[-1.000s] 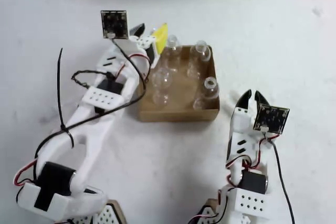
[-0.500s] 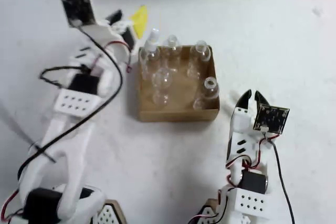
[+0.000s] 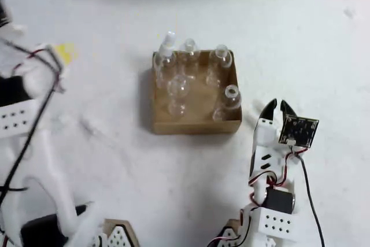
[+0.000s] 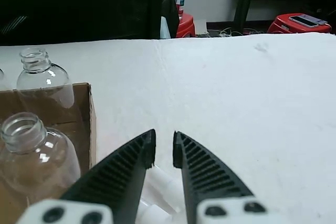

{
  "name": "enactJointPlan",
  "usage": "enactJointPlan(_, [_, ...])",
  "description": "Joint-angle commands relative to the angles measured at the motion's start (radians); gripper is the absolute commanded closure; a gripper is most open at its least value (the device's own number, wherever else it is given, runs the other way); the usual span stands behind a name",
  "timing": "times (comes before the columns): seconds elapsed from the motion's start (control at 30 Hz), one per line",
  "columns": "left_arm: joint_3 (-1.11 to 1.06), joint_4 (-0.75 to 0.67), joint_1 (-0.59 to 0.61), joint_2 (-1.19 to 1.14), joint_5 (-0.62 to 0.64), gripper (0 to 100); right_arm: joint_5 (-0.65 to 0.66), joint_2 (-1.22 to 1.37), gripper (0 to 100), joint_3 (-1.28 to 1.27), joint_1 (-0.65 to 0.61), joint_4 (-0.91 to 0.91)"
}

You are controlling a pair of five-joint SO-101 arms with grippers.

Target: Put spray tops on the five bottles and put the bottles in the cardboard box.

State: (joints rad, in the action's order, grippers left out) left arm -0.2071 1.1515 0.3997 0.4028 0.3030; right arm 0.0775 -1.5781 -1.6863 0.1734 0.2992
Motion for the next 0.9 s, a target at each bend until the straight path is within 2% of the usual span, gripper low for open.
enactJointPlan(0.0, [-0.051,0.008,0.102,-0.087,0.137,78,0.002,-0.005,95.0,-0.009,-0.030,-0.022])
enactJointPlan(0.1, [-0.089,0.020,0.105,-0.193,0.253,78,0.002,-0.002,95.0,-0.009,-0.035,-0.019])
enactJointPlan(0.3, [-0.087,0.150,0.128,-0.338,0.479,78,0.002,-0.002,95.0,-0.009,-0.033,-0.016])
enactJointPlan(0.53, [-0.087,0.150,0.170,-0.397,0.502,79,0.002,-0.002,95.0,-0.009,-0.036,-0.015])
enactJointPlan(0.7, [-0.097,0.080,0.229,-0.458,0.502,79,0.002,-0.002,95.0,-0.009,-0.036,-0.015])
enactJointPlan(0.87, [-0.086,0.037,0.222,-0.581,0.502,79,0.002,-0.002,95.0,-0.009,-0.036,-0.015])
